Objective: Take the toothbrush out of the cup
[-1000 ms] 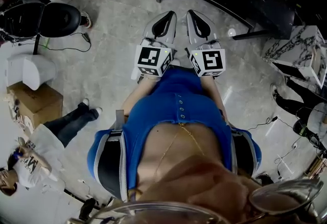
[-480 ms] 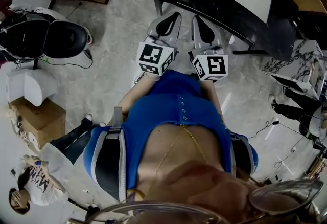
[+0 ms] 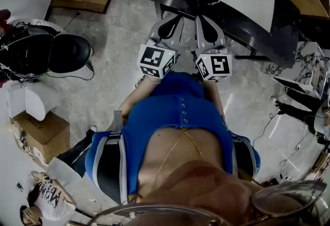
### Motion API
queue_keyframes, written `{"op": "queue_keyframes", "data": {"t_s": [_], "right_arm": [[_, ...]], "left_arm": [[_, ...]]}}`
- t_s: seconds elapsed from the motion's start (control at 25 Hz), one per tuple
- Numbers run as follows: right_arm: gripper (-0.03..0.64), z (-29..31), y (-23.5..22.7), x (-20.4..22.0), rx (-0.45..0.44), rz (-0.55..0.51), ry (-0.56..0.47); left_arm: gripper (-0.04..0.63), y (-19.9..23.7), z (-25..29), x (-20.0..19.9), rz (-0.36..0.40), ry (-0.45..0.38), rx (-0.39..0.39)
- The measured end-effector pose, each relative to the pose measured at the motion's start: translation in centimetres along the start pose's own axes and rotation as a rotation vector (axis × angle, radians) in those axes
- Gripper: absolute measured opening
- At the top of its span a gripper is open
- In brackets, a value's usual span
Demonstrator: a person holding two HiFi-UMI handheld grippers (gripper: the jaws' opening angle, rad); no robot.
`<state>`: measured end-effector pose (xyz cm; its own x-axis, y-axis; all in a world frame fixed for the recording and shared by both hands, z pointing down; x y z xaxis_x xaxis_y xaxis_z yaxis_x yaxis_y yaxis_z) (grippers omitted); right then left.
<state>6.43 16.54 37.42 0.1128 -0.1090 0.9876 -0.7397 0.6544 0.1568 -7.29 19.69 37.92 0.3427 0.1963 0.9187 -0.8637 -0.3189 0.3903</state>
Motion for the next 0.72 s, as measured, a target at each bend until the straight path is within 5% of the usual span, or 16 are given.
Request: {"op": "queue_keyframes", "data": {"t_s": [0.4, 0.72], "right_arm": [[0.002, 2.9, -0.6, -1.1, 0.023, -0.001, 0.008], [0.002, 6.8, -5.3, 0.2, -0.027, 0.026, 0.015]], "left_arm": [[0.003, 2.3, 1.6, -1.0, -0.018, 0.016, 0.007], [0.003, 3.9, 7.9, -1.7, -0.044, 0.018, -0.030]]}}
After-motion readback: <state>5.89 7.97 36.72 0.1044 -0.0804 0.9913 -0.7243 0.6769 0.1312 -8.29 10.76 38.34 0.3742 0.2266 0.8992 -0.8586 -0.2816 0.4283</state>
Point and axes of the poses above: the fingertips, and each gripper's own axes: z forward along the fingers, y to its left, x out of its underside, the point moved 8 cm from there along -z, backward along the fingers, and after that the axes turned 11 degrees about -z, right-handed, at the moved point
